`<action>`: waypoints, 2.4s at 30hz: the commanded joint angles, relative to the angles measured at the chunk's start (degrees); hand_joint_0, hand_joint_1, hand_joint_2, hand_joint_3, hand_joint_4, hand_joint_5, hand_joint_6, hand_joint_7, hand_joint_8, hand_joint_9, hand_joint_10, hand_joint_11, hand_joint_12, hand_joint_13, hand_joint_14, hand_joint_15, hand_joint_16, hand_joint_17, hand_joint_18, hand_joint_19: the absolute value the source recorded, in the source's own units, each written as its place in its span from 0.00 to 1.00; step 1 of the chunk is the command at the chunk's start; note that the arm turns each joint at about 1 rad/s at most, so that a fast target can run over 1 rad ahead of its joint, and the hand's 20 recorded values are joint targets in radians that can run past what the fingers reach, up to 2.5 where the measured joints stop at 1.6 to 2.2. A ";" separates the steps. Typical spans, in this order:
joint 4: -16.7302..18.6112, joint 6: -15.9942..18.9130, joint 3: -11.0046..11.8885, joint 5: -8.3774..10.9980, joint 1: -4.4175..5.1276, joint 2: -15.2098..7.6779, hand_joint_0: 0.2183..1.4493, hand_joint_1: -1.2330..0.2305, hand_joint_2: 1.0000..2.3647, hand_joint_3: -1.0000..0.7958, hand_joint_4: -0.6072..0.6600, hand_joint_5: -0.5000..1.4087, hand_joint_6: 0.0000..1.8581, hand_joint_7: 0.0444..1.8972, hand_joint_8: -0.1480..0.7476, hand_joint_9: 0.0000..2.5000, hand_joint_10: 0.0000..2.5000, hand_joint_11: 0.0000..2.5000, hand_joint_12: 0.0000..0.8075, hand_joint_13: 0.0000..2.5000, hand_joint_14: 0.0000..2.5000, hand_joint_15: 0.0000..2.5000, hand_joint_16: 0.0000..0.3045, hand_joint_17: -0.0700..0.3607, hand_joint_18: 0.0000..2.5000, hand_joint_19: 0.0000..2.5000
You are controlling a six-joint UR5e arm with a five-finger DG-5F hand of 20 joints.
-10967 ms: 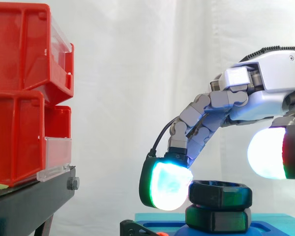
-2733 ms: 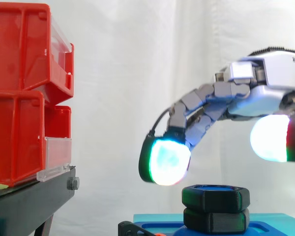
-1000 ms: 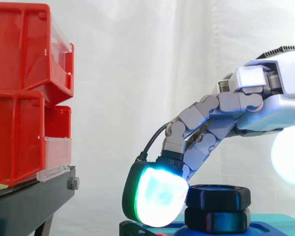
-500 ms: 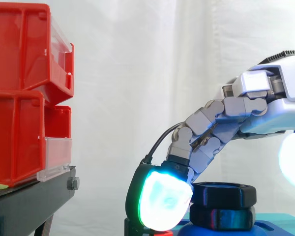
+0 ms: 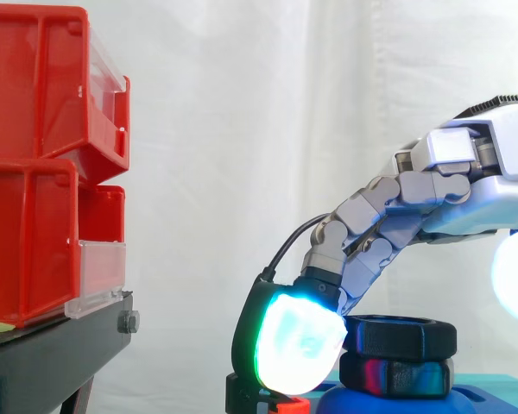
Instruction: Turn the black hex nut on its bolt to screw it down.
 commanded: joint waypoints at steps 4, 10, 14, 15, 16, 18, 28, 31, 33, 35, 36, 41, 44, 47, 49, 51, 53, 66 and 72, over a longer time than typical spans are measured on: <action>0.95 0.08 0.00 -0.94 -0.69 -0.05 0.19 0.52 0.00 0.28 0.73 0.15 0.46 0.29 0.56 0.29 0.00 0.23 0.44 0.30 0.00 0.10 0.15 0.40 0.26 0.12; 1.83 0.17 0.00 -1.38 -0.95 0.04 0.22 0.41 0.00 0.28 0.70 0.15 0.42 0.31 0.54 0.29 0.00 0.23 0.43 0.30 0.00 0.10 0.14 0.39 0.25 0.13; 2.18 0.17 0.09 -1.38 -1.13 -0.05 0.24 0.36 0.00 0.28 0.68 0.15 0.42 0.32 0.52 0.28 0.00 0.23 0.42 0.30 0.00 0.11 0.13 0.38 0.25 0.14; 2.18 0.17 0.09 -1.38 -1.13 -0.05 0.25 0.35 0.00 0.29 0.68 0.15 0.42 0.32 0.51 0.28 0.00 0.23 0.41 0.30 0.00 0.11 0.13 0.37 0.25 0.14; 2.18 0.17 0.09 -1.38 -1.13 -0.05 0.25 0.34 0.00 0.31 0.68 0.15 0.42 0.32 0.51 0.28 0.00 0.24 0.41 0.30 0.00 0.11 0.13 0.37 0.25 0.14; 2.18 0.17 0.18 -1.38 -1.13 -0.05 0.26 0.33 0.00 0.32 0.68 0.15 0.42 0.32 0.51 0.28 0.00 0.23 0.40 0.30 0.00 0.12 0.13 0.37 0.26 0.14; 2.09 0.17 0.09 -1.38 -1.13 -0.05 0.31 0.30 0.01 0.37 0.67 0.14 0.44 0.30 0.49 0.29 0.00 0.24 0.40 0.32 0.00 0.13 0.12 0.36 0.27 0.16; 1.92 0.08 0.00 -1.38 -1.13 -0.05 0.32 0.29 0.01 0.38 0.67 0.14 0.45 0.30 0.49 0.29 0.00 0.25 0.40 0.33 0.00 0.14 0.12 0.36 0.28 0.16; 1.83 0.08 0.09 -1.38 -1.13 -0.05 0.32 0.29 0.01 0.38 0.67 0.14 0.45 0.30 0.49 0.29 0.01 0.25 0.40 0.33 0.00 0.14 0.12 0.36 0.28 0.16; 1.74 0.17 0.09 -1.38 -1.13 -0.05 0.33 0.29 0.01 0.37 0.66 0.14 0.45 0.30 0.49 0.30 0.01 0.25 0.40 0.33 0.00 0.14 0.12 0.36 0.28 0.16; 1.74 0.17 0.09 -1.38 -1.13 -0.05 0.34 0.29 0.01 0.35 0.65 0.14 0.45 0.29 0.49 0.30 0.00 0.25 0.40 0.33 0.00 0.14 0.12 0.35 0.28 0.17; 1.83 0.17 0.09 -1.38 -1.13 -0.13 0.34 0.27 0.00 0.34 0.66 0.14 0.45 0.29 0.49 0.30 0.00 0.26 0.39 0.34 0.00 0.15 0.12 0.35 0.29 0.17; 1.92 0.17 0.00 -1.38 -1.13 -0.05 0.34 0.27 0.01 0.34 0.65 0.14 0.45 0.29 0.49 0.30 0.01 0.26 0.39 0.35 0.00 0.15 0.12 0.35 0.30 0.18; 2.00 0.17 0.00 -1.38 -1.13 -0.05 0.34 0.27 0.01 0.35 0.66 0.14 0.45 0.29 0.49 0.30 0.01 0.26 0.39 0.35 0.00 0.15 0.12 0.35 0.30 0.18; 2.00 0.17 0.00 -1.29 -1.13 -0.13 0.34 0.27 0.01 0.36 0.65 0.14 0.45 0.29 0.49 0.31 0.00 0.26 0.39 0.35 0.00 0.15 0.12 0.35 0.30 0.18; 2.09 0.17 0.00 -1.29 -1.13 -0.49 0.35 0.27 0.01 0.36 0.65 0.14 0.45 0.29 0.49 0.31 0.00 0.26 0.39 0.35 0.00 0.15 0.12 0.35 0.30 0.18; 2.09 0.17 0.00 -1.38 -1.22 -1.28 0.35 0.27 0.01 0.36 0.65 0.14 0.45 0.29 0.49 0.31 0.00 0.26 0.39 0.35 0.00 0.15 0.12 0.35 0.30 0.18; 2.80 0.17 0.09 -1.56 -1.31 -1.28 0.34 0.30 0.01 0.36 0.66 0.15 0.46 0.29 0.49 0.31 0.00 0.26 0.38 0.34 0.00 0.15 0.12 0.35 0.30 0.19; 2.88 0.17 0.00 -1.65 -1.31 -1.28 0.34 0.32 0.01 0.41 0.66 0.15 0.46 0.29 0.50 0.31 0.01 0.26 0.37 0.34 0.00 0.14 0.12 0.35 0.30 0.19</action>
